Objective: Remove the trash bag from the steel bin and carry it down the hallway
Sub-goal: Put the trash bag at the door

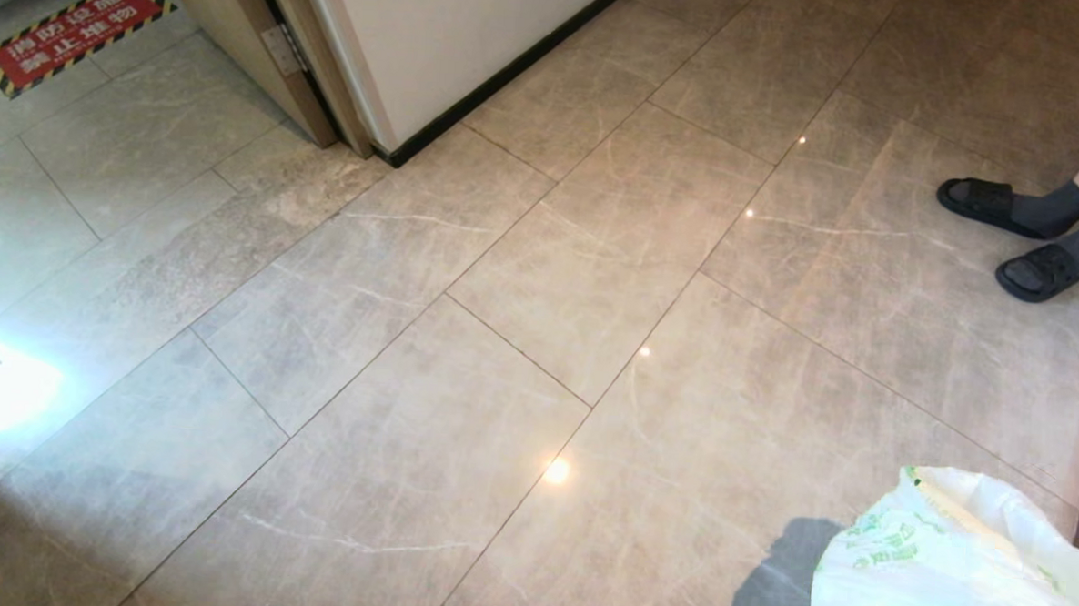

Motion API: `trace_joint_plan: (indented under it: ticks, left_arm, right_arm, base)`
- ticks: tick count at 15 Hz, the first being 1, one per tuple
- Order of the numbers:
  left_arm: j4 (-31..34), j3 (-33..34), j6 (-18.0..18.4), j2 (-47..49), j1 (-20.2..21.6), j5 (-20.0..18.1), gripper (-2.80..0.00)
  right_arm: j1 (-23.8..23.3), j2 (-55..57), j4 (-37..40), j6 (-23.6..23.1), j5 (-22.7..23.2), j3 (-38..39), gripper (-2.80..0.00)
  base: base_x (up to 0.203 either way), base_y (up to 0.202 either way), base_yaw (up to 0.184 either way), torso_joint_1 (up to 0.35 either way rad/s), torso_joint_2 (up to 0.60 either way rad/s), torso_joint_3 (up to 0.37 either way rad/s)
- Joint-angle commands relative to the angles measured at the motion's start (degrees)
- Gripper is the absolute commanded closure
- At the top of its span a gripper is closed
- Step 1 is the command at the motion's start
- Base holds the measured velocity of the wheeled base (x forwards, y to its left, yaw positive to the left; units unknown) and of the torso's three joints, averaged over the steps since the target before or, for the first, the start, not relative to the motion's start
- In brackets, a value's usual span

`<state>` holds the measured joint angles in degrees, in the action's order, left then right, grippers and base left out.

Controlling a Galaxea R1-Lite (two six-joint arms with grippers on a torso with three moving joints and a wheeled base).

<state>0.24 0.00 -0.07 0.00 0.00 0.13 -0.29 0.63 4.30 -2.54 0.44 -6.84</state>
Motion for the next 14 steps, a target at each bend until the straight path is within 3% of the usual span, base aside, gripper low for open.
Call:
trace_joint_plan:
  ticks: [1, 4, 7, 9, 14]
  left_arm:
    - [0.0, 0.0, -0.1, 0.0, 0.0, 0.0, 0.00]
    - [0.0, 0.0, 0.0, 0.0, 0.0, 0.0, 0.00]
    - [0.0, 0.0, -0.1, 0.0, 0.0, 0.0, 0.00]
    - [0.0, 0.0, 0.0, 0.0, 0.0, 0.0, 0.00]
    - [0.0, 0.0, 0.0, 0.0, 0.0, 0.0, 0.00]
  right_arm:
    - [-0.1, 4.9, 11.7, -0.3, 0.0, -13.7, 0.00]
    - [-0.9, 21.1, 29.4, -0.6, -1.3, -29.2, 0.00]
    - [-1.0, 37.9, 33.7, -3.1, -3.3, -34.1, 0.00]
    - [-1.4, 49.7, 28.6, -3.5, -6.6, -33.3, 0.00]
    - [-2.0, 76.4, 4.3, -4.2, -8.5, -29.6, 0.00]
  base:
    - [0.000, 0.000, 0.000, 0.000, 0.00, 0.000]
    - [0.000, 0.000, 0.000, 0.000, 0.00, 0.000]
    - [0.000, 0.000, 0.000, 0.000, 0.00, 0.000]
    - [0.000, 0.000, 0.000, 0.000, 0.00, 0.000]
    - [0.000, 0.000, 0.000, 0.000, 0.00, 0.000]
